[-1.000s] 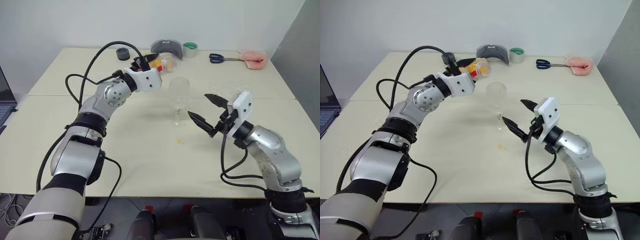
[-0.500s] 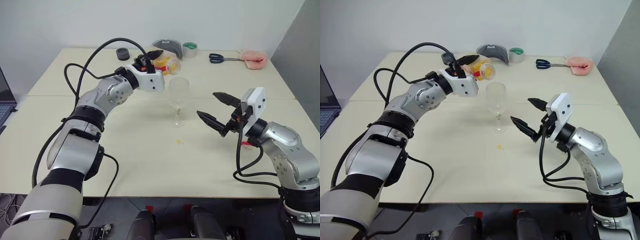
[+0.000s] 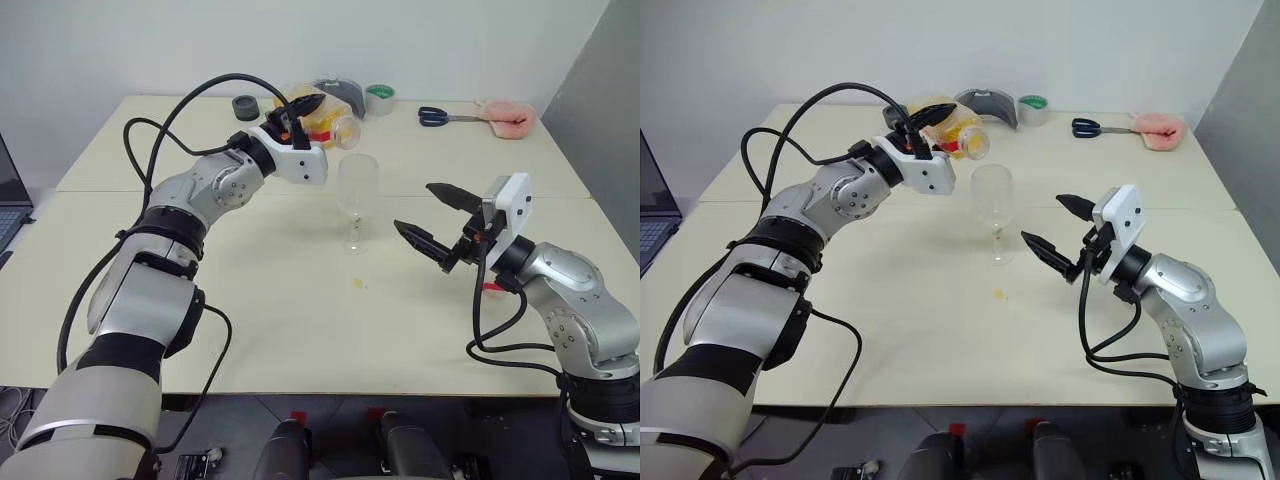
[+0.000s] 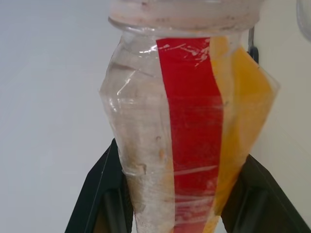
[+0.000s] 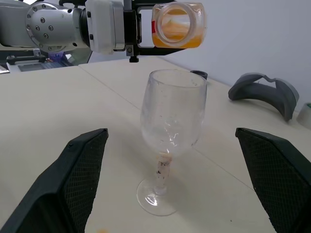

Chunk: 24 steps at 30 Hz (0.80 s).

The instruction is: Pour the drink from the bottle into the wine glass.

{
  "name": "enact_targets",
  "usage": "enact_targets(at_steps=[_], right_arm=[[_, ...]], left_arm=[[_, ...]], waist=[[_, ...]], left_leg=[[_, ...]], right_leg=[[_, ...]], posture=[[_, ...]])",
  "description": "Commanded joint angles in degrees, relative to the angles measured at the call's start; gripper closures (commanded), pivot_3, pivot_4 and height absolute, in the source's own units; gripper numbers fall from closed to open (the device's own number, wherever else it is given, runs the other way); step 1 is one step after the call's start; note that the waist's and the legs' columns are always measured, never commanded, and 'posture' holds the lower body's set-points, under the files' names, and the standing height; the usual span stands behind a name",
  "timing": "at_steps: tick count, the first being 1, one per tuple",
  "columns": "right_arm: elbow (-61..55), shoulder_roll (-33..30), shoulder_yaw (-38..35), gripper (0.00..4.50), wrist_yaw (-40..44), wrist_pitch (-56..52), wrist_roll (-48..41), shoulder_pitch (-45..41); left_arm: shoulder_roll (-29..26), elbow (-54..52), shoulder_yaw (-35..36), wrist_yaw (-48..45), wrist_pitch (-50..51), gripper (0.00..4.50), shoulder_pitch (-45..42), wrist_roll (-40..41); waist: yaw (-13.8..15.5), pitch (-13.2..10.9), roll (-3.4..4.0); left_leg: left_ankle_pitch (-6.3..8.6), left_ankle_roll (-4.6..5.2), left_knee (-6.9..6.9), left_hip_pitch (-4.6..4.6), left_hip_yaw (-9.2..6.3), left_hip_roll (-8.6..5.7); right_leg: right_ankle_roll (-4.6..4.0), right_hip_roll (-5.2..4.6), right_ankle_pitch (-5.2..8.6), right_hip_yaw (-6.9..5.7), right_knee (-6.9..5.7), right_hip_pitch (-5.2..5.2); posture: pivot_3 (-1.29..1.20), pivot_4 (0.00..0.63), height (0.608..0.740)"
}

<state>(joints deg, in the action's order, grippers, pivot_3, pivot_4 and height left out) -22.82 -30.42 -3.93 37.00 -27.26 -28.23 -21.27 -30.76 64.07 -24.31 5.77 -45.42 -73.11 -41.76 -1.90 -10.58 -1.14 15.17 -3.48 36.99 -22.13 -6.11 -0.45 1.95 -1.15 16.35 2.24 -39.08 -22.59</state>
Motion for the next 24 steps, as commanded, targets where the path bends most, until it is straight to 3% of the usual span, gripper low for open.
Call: enact_targets(at_steps=[1,24], right_arm=[[-2.1,-0.2,-1.3,0.0,-0.5,0.5,-0.5,-0.6],[-3.6,-0.4,-1.1,0.0,-0.3,-0.8,-1.8,0.5]], left_arm=[[-1.1,0.2,0.0,2.4,-0.2,2.7,-2.9,-0.5],[-1.1,3.7,-3.5,7.7,1.2,2.7,-5.8,-3.9]], waist=[[0.0,0.0,0.0],[0.0,0.0,0.0]], left_leg=[[0.0,0.0,0.0,0.0,0.01,0.0],[0.0,0.0,0.02,-0.04,0.02,0.0]], right_leg=[[0.0,0.0,0.0,0.0,0.0,0.0],[0.0,0.0,0.0,0.01,-0.03,-0.05]], posture=[[0.0,0.15,0.74],[0.0,0.15,0.74]])
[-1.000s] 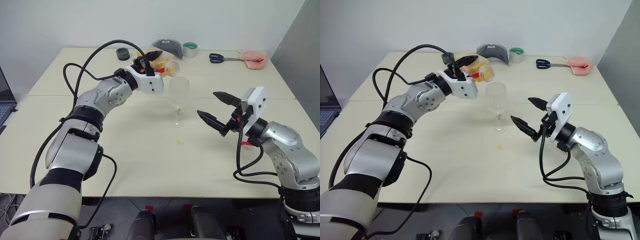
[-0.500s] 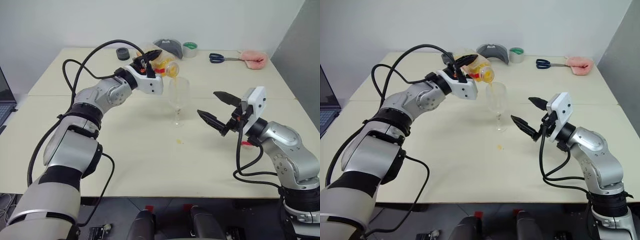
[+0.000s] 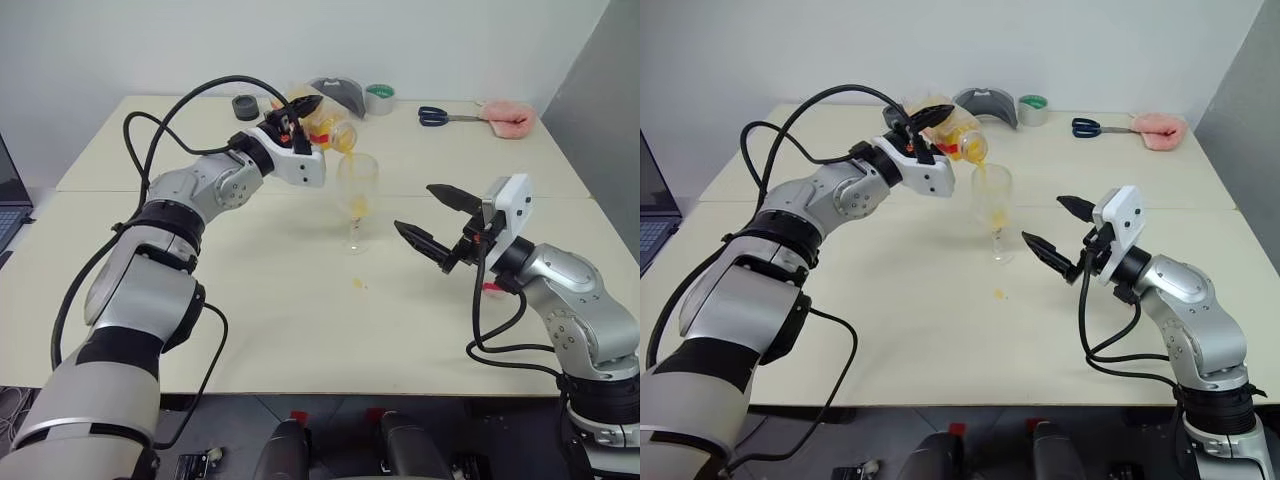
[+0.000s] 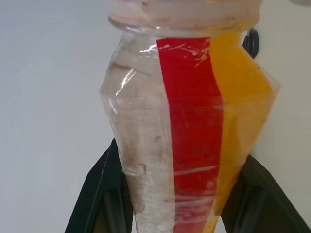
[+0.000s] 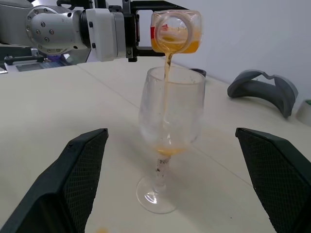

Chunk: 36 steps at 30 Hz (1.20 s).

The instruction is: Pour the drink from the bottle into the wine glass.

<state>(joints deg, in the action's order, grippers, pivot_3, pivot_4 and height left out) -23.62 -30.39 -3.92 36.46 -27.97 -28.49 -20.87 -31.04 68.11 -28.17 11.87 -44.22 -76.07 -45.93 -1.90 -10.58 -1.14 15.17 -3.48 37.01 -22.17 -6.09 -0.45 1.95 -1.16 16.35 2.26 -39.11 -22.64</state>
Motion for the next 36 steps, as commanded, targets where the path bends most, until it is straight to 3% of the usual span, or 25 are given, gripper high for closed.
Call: enact_targets(at_steps=[1,36], right_arm=[[-3.0,-0.4,-1.1,0.0,0.3,-0.2,-1.5,0.1],[-6.2,1.7,0.7,0.0,-2.0,-1.5,-1.5,2.7]], left_arm=[[-0.7,-0.3,0.2,1.7,0.0,2.7,-2.9,0.2],[0.3,1.5,-1.6,2.8,1.8,2.7,-5.2,-0.2]], waist=[[0.0,0.0,0.0],[0.0,0.0,0.0]], left_leg=[[0.0,0.0,0.0,0.0,0.0,0.0],[0.0,0.0,0.02,0.0,0.02,0.0]], right_leg=[[0.0,0.0,0.0,0.0,0.0,0.0],[0.0,0.0,0.0,0.01,-0.03,-0.01]], posture=[[0.0,0.15,0.74],[0.0,0.15,0.74]])
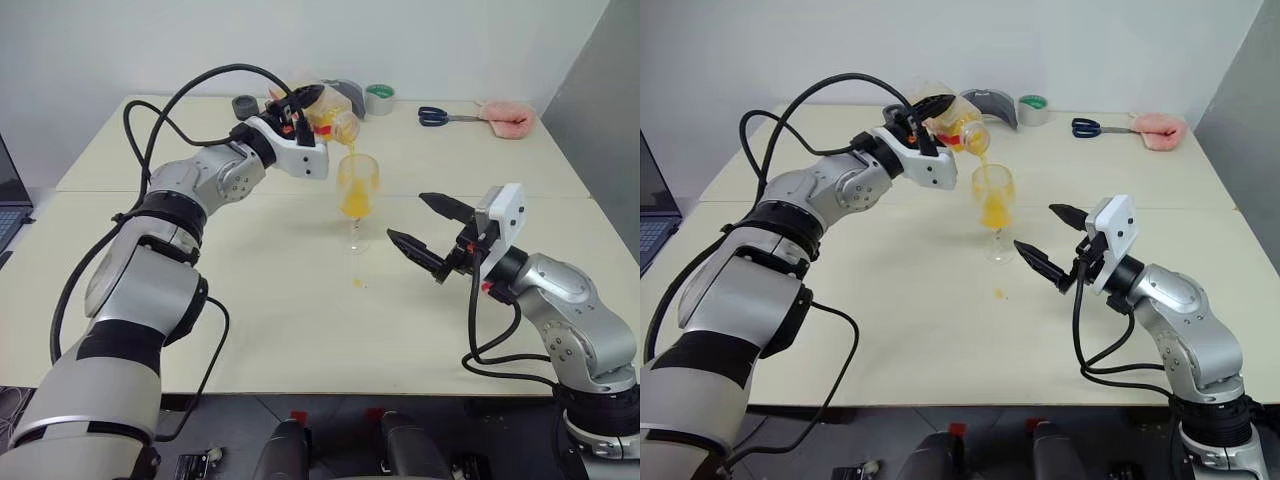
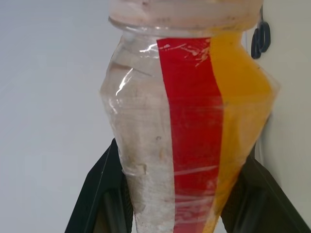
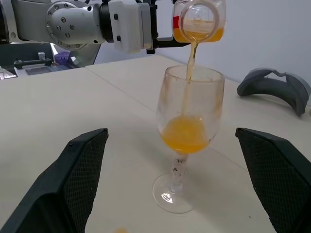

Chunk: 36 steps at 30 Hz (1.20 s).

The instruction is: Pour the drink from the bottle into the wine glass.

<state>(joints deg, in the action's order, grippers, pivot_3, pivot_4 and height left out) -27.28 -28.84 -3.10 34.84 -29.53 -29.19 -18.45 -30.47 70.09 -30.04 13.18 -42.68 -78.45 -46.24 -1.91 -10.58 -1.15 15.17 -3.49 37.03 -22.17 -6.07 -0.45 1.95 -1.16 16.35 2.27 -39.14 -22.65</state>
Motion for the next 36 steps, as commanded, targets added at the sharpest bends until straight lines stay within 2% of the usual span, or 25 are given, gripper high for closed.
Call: enact_targets(at_steps=[1,36], right_arm=[[-2.6,0.2,-0.1,0.0,-0.4,0.1,-0.8,0.3],[-2.3,1.3,0.6,0.0,-1.2,1.2,0.0,1.8]], left_arm=[[-0.3,-0.5,0.2,1.5,0.3,2.7,-2.9,0.1],[-0.5,0.7,-1.8,3.9,1.0,2.7,-5.2,-2.4]], waist=[[0.0,0.0,0.0],[0.0,0.0,0.0]], left_leg=[[0.0,0.0,0.0,0.0,0.0,0.0],[0.0,0.0,0.02,0.0,0.01,0.0]], right_leg=[[0.0,0.0,0.0,0.0,0.0,0.0],[0.0,0.0,0.0,0.01,-0.04,-0.01]], posture=[[0.0,0.15,0.74],[0.0,0.15,0.74]])
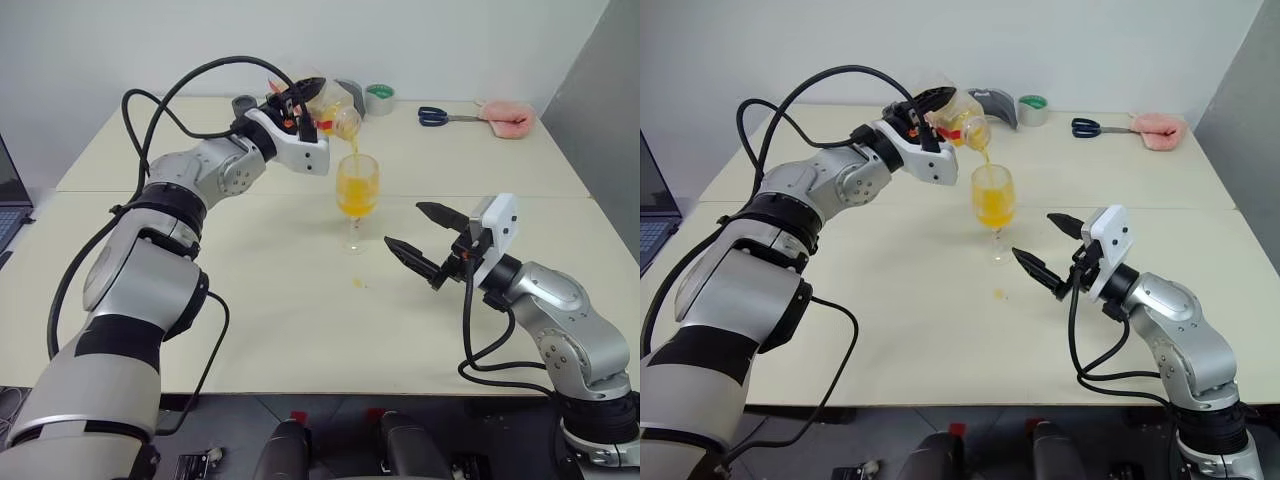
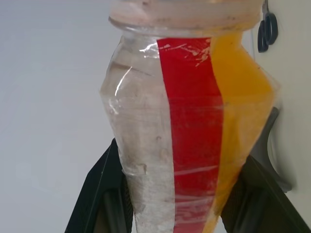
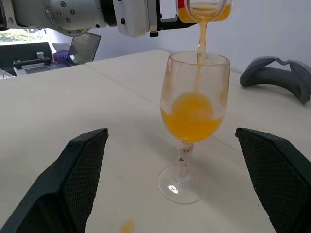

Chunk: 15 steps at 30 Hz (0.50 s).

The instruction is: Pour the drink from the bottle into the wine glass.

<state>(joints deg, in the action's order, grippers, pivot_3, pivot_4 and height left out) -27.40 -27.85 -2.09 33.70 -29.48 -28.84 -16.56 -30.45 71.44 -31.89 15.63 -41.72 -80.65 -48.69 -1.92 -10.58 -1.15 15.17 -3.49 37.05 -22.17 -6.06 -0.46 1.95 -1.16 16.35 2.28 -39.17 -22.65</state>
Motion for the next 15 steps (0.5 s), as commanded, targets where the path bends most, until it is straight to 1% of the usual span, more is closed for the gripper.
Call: enact_targets(at_steps=[1,15], right_arm=[[-2.2,0.3,-0.4,0.0,0.0,1.1,-0.4,-0.2],[-2.2,0.7,0.0,0.0,0.0,1.2,-0.2,-0.2]], left_arm=[[-0.6,-0.7,0.0,1.7,0.0,2.7,-3.1,-0.1],[-0.7,-0.2,-0.2,2.5,0.1,2.7,-3.5,-0.8]], waist=[[0.0,0.0,0.0],[0.0,0.0,0.0]], left_leg=[[0.0,0.0,0.0,0.0,0.0,0.0],[0.0,0.0,0.0,0.0,0.0,0.0]], right_leg=[[0.0,0.0,0.0,0.0,0.0,0.0],[0.0,0.0,0.0,0.0,-0.01,0.0]], posture=[[0.0,0.15,0.74],[0.0,0.15,0.74]])
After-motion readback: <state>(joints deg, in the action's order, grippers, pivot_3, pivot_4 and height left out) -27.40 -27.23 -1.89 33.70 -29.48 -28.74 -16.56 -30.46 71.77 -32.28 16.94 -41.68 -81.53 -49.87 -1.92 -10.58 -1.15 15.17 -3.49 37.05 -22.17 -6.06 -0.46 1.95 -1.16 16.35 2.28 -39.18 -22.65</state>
